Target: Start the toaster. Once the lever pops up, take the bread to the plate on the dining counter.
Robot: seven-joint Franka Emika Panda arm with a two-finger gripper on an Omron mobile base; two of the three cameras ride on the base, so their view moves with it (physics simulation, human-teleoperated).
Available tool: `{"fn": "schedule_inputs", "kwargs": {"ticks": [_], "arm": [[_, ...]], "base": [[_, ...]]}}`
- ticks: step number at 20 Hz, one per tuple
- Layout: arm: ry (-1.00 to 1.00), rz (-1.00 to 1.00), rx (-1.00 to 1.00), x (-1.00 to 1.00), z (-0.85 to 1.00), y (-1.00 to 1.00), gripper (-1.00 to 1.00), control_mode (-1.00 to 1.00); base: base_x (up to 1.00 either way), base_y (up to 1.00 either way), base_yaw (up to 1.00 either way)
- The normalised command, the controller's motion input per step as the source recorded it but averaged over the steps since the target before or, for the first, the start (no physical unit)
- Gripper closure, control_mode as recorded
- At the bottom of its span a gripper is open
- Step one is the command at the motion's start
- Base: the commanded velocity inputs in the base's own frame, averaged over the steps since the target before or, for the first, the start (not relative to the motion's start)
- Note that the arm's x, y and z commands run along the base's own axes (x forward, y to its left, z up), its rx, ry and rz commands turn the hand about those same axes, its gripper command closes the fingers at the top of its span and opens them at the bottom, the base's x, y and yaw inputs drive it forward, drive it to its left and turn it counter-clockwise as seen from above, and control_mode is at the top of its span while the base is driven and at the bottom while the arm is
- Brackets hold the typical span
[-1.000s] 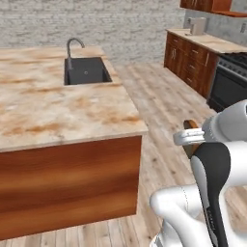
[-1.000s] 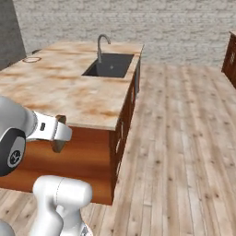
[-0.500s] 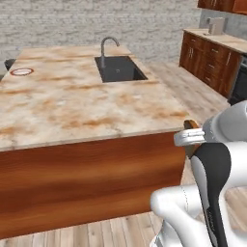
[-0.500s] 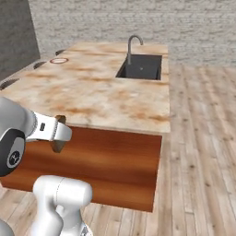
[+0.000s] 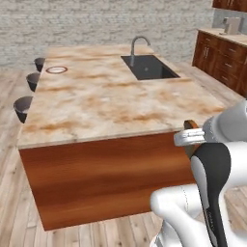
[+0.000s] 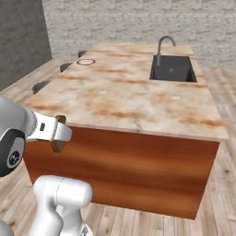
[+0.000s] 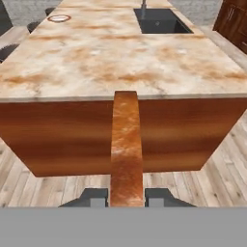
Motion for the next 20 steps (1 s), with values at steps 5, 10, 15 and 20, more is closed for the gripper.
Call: {"fn": "schedule_inputs", "kwargs": {"ticks": [5,10,15,20], "arm": [[0.00,0.00,0.00,0.00,0.00,0.00,1.00,1.00],[0.00,0.00,0.00,0.00,0.00,0.00,1.00,1.00],[0.00,0.00,0.00,0.00,0.00,0.00,1.00,1.00],[0.00,0.00,0.00,0.00,0.00,0.00,1.00,1.00]], "base": [[0.29,1.00,0.00],[0.42,1.00,0.00],[0.51,1.00,0.00],[0.41,1.00,0.00]]}}
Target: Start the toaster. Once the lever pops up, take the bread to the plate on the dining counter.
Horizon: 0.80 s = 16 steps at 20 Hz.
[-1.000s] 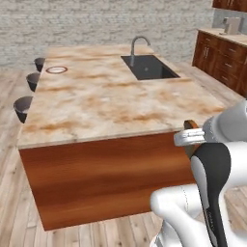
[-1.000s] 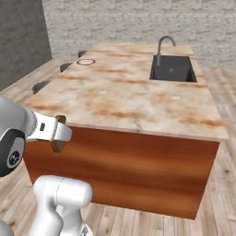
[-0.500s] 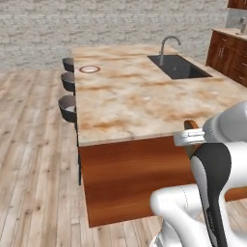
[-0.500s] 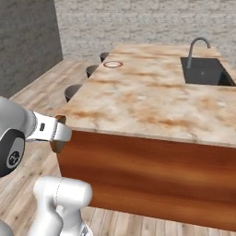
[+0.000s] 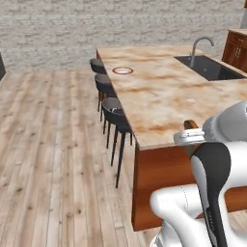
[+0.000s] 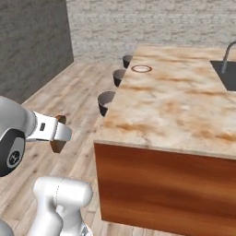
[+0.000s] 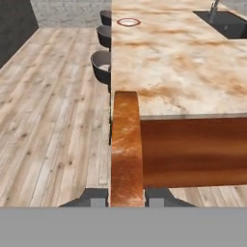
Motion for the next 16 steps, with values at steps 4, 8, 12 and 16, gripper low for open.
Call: {"fn": "schedule_inputs", "kwargs": {"ticks": [4,8,12,16], "arm": [[0.00,0.00,0.00,0.00,0.00,0.00,1.00,1.00],[0.00,0.00,0.00,0.00,0.00,0.00,1.00,1.00],[0.00,0.00,0.00,0.00,0.00,0.00,1.00,1.00],[0.00,0.00,0.00,0.00,0.00,0.00,1.00,1.00]], "base": [[0.66,1.00,0.00],[0.93,1.00,-0.05],[1.00,1.00,-0.09],[1.00,1.00,-0.11]]}}
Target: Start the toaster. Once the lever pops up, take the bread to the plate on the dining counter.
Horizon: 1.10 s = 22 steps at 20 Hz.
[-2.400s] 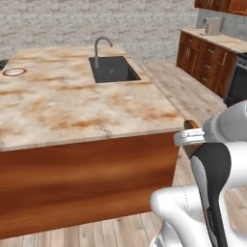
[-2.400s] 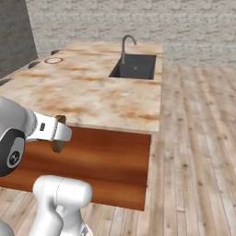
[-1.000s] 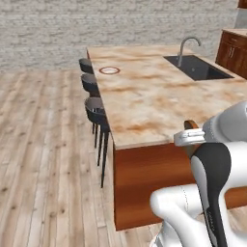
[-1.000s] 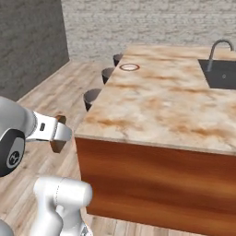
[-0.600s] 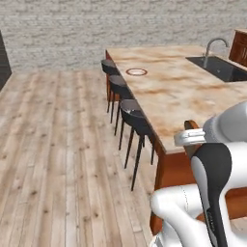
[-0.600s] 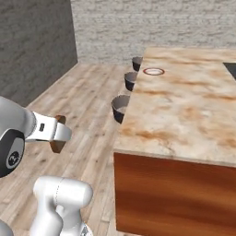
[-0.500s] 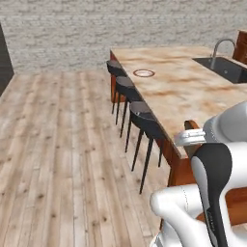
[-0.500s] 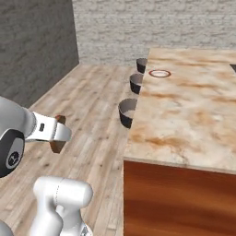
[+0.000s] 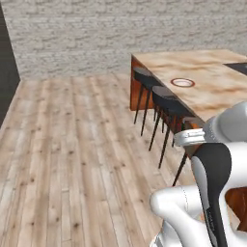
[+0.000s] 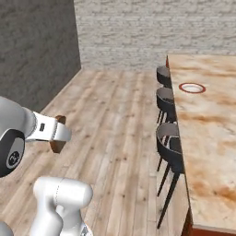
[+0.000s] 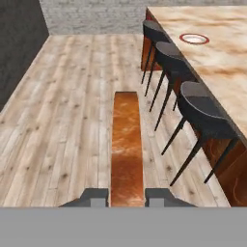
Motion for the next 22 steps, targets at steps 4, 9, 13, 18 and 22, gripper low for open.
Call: {"fn": "schedule_inputs", "kwargs": {"ticks": [4,9,13,18,22], "arm": [[0.00,0.00,0.00,0.00,0.00,0.00,1.00,1.00],[0.00,0.00,0.00,0.00,0.00,0.00,1.00,1.00],[0.00,0.00,0.00,0.00,0.00,0.00,1.00,1.00],[0.00,0.00,0.00,0.00,0.00,0.00,1.00,1.00],[0.00,0.00,0.00,0.00,0.00,0.00,1.00,1.00]], "base": [[1.00,0.91,-0.17],[0.98,0.68,-0.46],[0.63,0.70,-0.72],[0.51,0.70,-0.77],[0.51,0.71,-0.77]]}}
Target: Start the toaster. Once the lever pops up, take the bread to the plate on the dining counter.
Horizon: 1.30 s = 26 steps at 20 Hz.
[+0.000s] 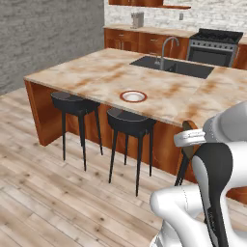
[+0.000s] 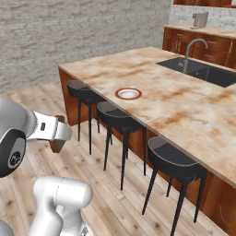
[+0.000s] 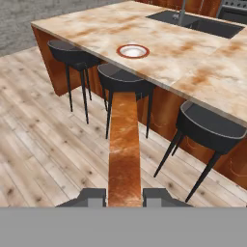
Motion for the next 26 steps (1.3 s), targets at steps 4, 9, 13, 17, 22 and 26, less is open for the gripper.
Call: {"fn": "schedule_inputs", "kwargs": {"ticks": [4,9,13,17,22,26], "arm": [[0.00,0.00,0.00,0.00,0.00,0.00,1.00,1.00],[0.00,0.00,0.00,0.00,0.00,0.00,1.00,1.00],[0.00,0.00,0.00,0.00,0.00,0.00,1.00,1.00],[0.00,0.00,0.00,0.00,0.00,0.00,1.00,1.00],[0.00,0.00,0.00,0.00,0.00,0.00,1.00,1.00],[0.00,0.00,0.00,0.00,0.00,0.00,1.00,1.00]], "base": [[0.54,0.76,-0.74],[0.53,0.95,-0.65],[0.50,1.00,-0.56],[0.49,1.00,-0.46],[0.53,0.92,-0.33],[0.67,0.12,-0.16]]}}
